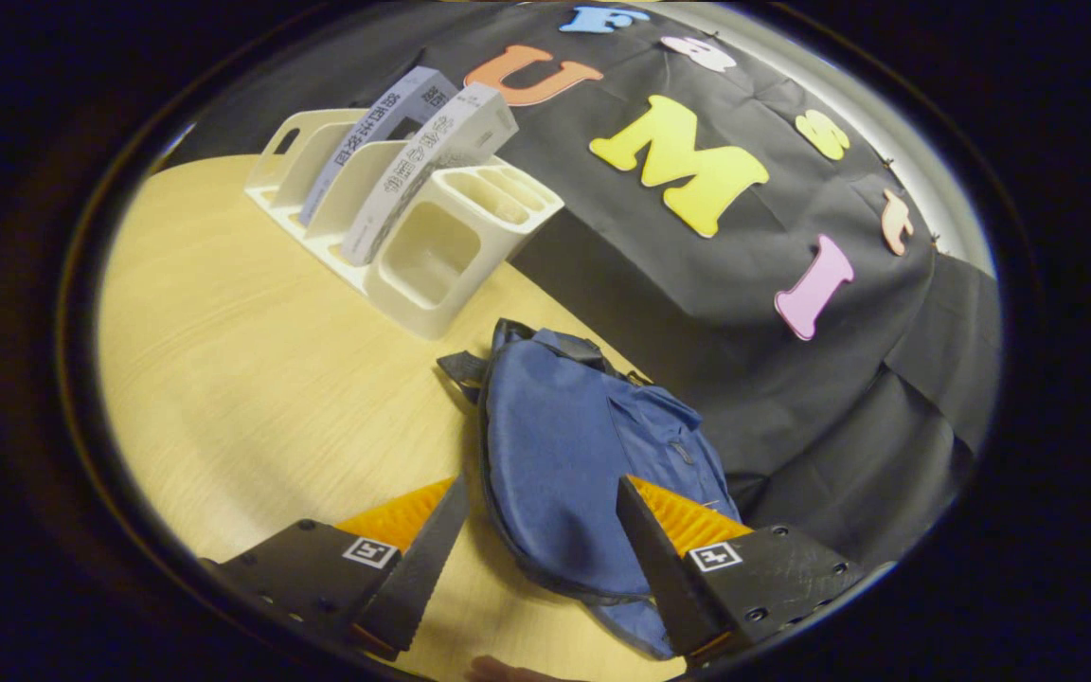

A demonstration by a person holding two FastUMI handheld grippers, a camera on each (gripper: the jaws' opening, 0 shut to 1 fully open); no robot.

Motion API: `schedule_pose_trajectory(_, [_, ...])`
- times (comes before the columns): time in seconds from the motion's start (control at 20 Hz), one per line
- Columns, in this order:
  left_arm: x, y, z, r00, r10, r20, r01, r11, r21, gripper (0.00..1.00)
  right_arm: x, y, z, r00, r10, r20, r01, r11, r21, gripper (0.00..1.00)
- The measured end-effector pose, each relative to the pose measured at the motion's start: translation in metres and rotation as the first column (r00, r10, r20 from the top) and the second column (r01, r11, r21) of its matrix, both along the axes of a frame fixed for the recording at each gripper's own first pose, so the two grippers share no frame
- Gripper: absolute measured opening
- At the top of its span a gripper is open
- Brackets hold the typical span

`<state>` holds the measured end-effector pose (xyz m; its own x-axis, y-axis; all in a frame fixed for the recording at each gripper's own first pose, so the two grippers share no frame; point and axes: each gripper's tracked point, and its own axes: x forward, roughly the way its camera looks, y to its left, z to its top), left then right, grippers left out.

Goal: Open the schoolbag, grab two books from the bookshelf and put them into the schoolbag.

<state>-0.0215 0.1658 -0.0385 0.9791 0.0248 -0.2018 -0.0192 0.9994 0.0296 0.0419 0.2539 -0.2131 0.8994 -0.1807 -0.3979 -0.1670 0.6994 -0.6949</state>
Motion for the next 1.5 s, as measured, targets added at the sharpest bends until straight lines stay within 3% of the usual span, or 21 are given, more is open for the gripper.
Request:
schedule_pose_trajectory(0.1, [0.001,0.005,-0.001,1.000,0.010,-0.004,-0.010,1.000,-0.008,0.98,0.009,0.001,-0.011,0.999,0.000,-0.037,-0.002,0.998,-0.058,0.95])
schedule_pose_trajectory(0.25, [0.002,0.007,-0.006,1.000,0.018,-0.024,-0.019,1.000,-0.018,0.99,0.021,-0.008,-0.002,1.000,-0.021,-0.005,0.020,0.987,-0.157,0.93])
schedule_pose_trajectory(0.55, [0.005,0.012,-0.007,0.999,0.030,-0.026,-0.030,0.999,-0.015,0.99,0.025,-0.012,0.026,0.999,-0.040,0.020,0.043,0.982,-0.183,0.93])
schedule_pose_trajectory(0.6, [0.004,0.013,-0.009,0.999,0.033,-0.032,-0.033,0.999,-0.020,0.99,0.025,-0.013,0.034,0.998,-0.038,0.041,0.045,0.980,-0.192,0.99])
schedule_pose_trajectory(0.65, [0.005,0.014,-0.010,0.999,0.034,-0.037,-0.034,0.999,-0.022,0.99,0.028,-0.015,0.040,0.997,-0.040,0.066,0.052,0.979,-0.199,0.93])
schedule_pose_trajectory(0.8, [0.004,0.016,-0.010,0.998,0.042,-0.038,-0.043,0.999,-0.020,0.99,0.044,-0.013,0.033,0.996,-0.059,0.066,0.070,0.979,-0.189,0.94])
schedule_pose_trajectory(0.85, [0.005,0.017,-0.011,0.998,0.049,-0.039,-0.050,0.999,-0.013,0.99,0.051,-0.012,0.033,0.995,-0.060,0.076,0.073,0.979,-0.192,0.82])
schedule_pose_trajectory(0.9, [0.006,0.020,-0.011,0.998,0.055,-0.038,-0.055,0.999,-0.002,0.99,0.059,-0.012,0.033,0.994,-0.064,0.090,0.081,0.977,-0.196,0.85])
schedule_pose_trajectory(0.95, [0.007,0.021,-0.012,0.998,0.060,-0.037,-0.060,0.998,0.008,0.99,0.064,-0.012,0.028,0.994,-0.069,0.086,0.084,0.978,-0.189,0.72])
schedule_pose_trajectory(1.0, [0.009,0.022,-0.012,0.997,0.066,-0.037,-0.065,0.998,0.012,0.99,0.067,-0.011,0.021,0.995,-0.072,0.063,0.081,0.982,-0.168,0.65])
schedule_pose_trajectory(1.05, [0.011,0.023,-0.014,0.997,0.071,-0.039,-0.071,0.997,0.009,0.99,0.070,-0.010,0.016,0.996,-0.079,0.042,0.084,0.988,-0.132,0.42])
schedule_pose_trajectory(1.1, [0.011,0.023,-0.016,0.996,0.077,-0.044,-0.077,0.997,0.004,0.99,0.073,-0.007,0.013,0.997,-0.069,0.030,0.072,0.992,-0.100,0.39])
schedule_pose_trajectory(1.2, [0.014,0.020,-0.023,0.995,0.082,-0.059,-0.082,0.997,0.005,0.99,0.075,-0.003,0.020,0.997,-0.065,0.028,0.066,0.997,-0.037,0.14])
schedule_pose_trajectory(1.5, [0.022,0.014,-0.033,0.994,0.089,-0.060,-0.084,0.993,0.079,0.99,0.084,-0.008,0.032,0.999,-0.034,-0.013,0.036,0.985,0.171,0.07])
